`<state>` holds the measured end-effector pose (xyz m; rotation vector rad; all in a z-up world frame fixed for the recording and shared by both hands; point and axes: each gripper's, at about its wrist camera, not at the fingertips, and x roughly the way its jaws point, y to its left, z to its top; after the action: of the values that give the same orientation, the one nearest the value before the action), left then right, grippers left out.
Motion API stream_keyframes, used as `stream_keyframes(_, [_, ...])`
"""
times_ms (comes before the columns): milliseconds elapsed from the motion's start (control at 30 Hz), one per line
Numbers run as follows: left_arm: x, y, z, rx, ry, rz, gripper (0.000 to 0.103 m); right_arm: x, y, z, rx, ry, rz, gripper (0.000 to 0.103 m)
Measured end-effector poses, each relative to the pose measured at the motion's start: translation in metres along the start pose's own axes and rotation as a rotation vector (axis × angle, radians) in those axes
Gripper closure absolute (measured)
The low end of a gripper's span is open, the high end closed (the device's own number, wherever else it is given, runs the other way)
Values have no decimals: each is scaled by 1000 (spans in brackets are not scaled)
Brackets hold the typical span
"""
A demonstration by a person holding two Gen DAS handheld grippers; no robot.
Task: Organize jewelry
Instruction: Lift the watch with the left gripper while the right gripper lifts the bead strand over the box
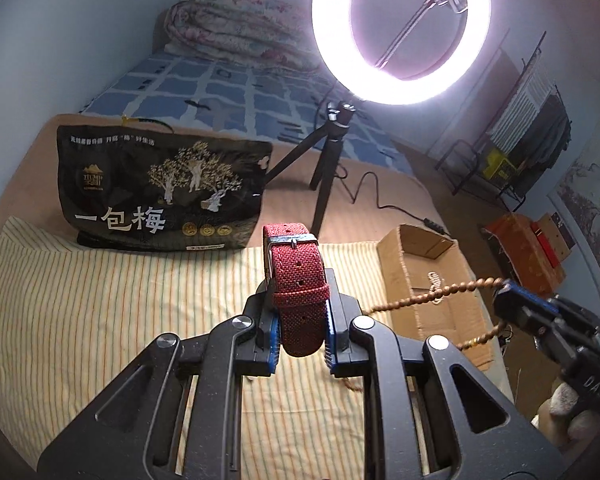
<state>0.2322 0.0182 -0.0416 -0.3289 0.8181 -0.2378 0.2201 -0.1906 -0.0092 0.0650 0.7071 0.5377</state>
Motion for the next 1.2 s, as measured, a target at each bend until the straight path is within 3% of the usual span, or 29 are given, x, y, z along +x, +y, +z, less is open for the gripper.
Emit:
stream_keyframes(733, [-54, -81, 16, 124, -41, -80, 88, -112, -7, 63, -15, -166, -43, 98])
stream_keyframes(1200, [-39, -132, 34, 191, -25, -146, 88, -168, -36, 87, -10, -268, -63, 98])
